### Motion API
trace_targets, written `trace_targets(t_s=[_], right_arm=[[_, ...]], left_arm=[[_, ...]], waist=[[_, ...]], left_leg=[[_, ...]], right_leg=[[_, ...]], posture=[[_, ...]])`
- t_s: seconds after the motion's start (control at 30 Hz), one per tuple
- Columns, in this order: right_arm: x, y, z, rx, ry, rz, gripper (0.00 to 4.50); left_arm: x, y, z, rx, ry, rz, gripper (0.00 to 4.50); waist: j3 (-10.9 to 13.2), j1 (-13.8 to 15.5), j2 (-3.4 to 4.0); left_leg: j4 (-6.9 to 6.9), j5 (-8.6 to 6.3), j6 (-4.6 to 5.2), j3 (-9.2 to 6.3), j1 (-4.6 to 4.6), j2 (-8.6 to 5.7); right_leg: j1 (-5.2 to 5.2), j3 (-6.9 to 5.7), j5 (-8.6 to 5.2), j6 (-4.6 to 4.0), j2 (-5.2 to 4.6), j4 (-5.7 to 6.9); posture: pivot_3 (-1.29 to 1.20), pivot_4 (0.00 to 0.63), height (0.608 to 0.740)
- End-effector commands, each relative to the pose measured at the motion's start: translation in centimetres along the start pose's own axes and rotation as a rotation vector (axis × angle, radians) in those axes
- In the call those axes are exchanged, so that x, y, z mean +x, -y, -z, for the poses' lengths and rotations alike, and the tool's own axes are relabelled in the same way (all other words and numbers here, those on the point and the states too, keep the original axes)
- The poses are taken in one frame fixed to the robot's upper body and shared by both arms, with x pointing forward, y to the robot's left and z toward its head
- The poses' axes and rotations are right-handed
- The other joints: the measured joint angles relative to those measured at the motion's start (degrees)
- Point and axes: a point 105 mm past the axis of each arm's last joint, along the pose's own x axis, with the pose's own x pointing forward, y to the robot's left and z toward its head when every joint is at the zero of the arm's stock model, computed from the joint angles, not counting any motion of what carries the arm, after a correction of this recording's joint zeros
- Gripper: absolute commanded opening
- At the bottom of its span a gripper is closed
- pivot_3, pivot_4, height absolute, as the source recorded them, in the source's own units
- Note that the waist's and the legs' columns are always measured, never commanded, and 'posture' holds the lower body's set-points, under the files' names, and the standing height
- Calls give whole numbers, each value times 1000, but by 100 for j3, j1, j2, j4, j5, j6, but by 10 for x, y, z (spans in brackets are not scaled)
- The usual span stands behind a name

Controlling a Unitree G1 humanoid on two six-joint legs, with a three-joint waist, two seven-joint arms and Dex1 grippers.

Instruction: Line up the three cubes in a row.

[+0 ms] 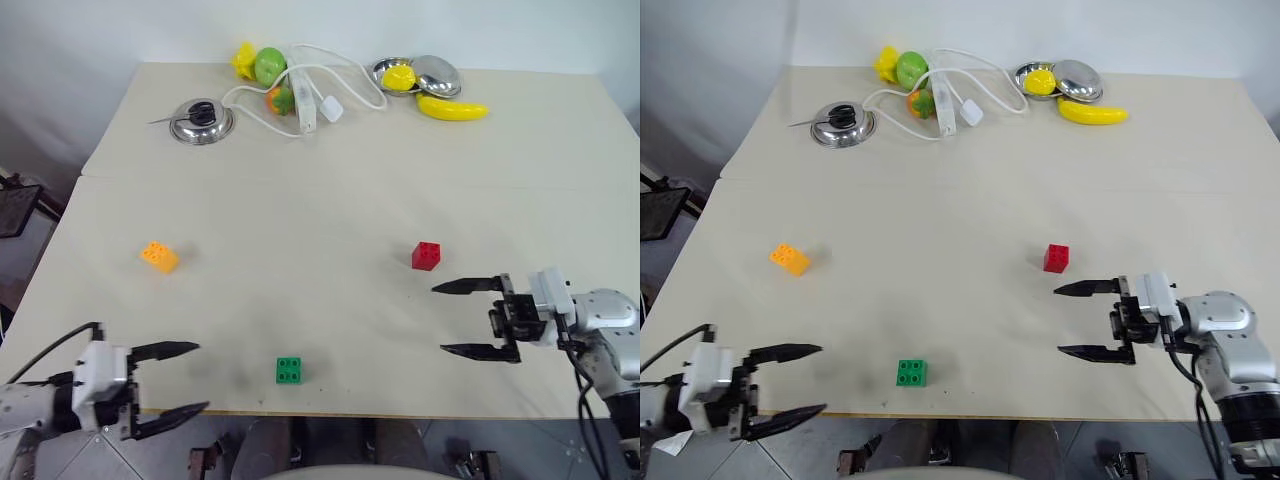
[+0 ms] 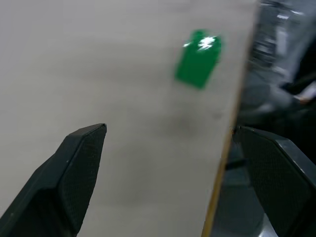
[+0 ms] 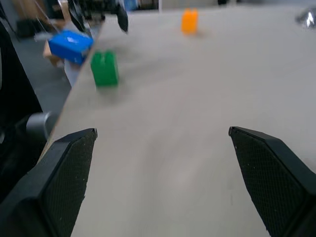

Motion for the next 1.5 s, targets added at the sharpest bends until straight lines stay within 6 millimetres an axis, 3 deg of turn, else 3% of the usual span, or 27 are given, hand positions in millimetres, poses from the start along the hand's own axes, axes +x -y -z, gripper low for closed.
trace_targets(t_s=[0.03, 0.2, 0.3, 0.4, 0.6, 0.67, 0.77, 0.93, 1.07, 1.27, 1.4, 1.5], right_arm=[[-20, -14, -1, -25, -22, -9, 4479], [-28, -26, 4, -14, -14, 32, 4479], [-27, -29, 2, -21, 12, 46, 4479], [-24, -32, 2, -9, 34, 46, 4500], [-13, -39, 2, -12, 96, 53, 4500], [-12, -36, -1, -12, 126, 88, 4500], [-13, -31, -8, -8, 176, 154, 4500], [-12, -18, -37, -30, 315, 299, 4500], [-10, -19, -38, -50, 301, 339, 4500], [-34, -16, -28, -75, 229, 474, 4500], [-41, -22, -26, -61, 214, 531, 4500], [-43, -27, -23, -48, 205, 555, 4500]], left_arm=[[38, 12, -5, 30, 1, 133, 4500], [82, 11, -2, 10, 59, 122, 4500], [93, 12, 4, 14, 41, 124, 4500], [98, 6, 7, 26, 40, 94, 3957], [93, -5, 6, 55, 16, 80, 2034], [91, -10, -3, 63, 45, 86, 1528], [89, -26, -32, 62, 149, 96, 1502], [87, -80, -69, 94, 178, 123, 1502], [117, -107, -84, 145, 163, 187, 1502], [195, -139, -95, 160, 113, 167, 1502], [233, -144, -97, 180, 82, 168, 1502], [246, -140, -92, 202, 31, 208, 1502]], waist=[[-2, 0, 4], [-2, 1, 5], [-2, -10, 5], [-3, 9, 7], [-3, 35, 7], [-3, 33, 7], [-3, 55, 8], [-7, 155, 16], [-8, 176, 14], [1, 221, -4], [10, 252, -20], [13, 186, -26]], left_leg=[[-1, 0, 0, -1, -1, 1], [-3, 3, 6, 5, 2, 1], [0, 5, 8, 10, 6, 8], [6, 7, 8, 9, 10, 13], [21, 5, 5, 3, 7, 14], [21, 5, 5, 3, 8, 14], [24, 5, 5, 1, 5, 14], [35, 6, 5, -2, 4, 13], [33, 8, 10, 0, 0, -4], [32, 11, 23, 7, -17, -37], [31, 13, 26, 18, -25, -34], [26, 13, 26, 18, -28, -31]], right_leg=[[1, -3, -1, -2, 3, -1], [8, -4, -1, -1, 13, -3], [9, -1, 0, 0, 21, 1], [9, 2, 0, 0, 22, 5], [9, 4, 0, 0, 14, 5], [9, 4, 0, 0, 14, 5], [8, 3, 0, 0, 14, 8], [8, 1, 0, 0, 15, 29], [9, 1, 1, 2, 19, 29], [12, -1, 9, 18, 27, 4], [11, -12, 11, 21, 34, -2], [6, -14, 11, 21, 35, -6]], posture=[[0, 150, 740], [0, 150, 740], [0, 150, 740], [0, 150, 740], [0, 150, 740], [0, 150, 740], [0, 150, 740], [0, 150, 740], [0, 150, 740], [0, 150, 740], [0, 150, 740], [0, 150, 740]])
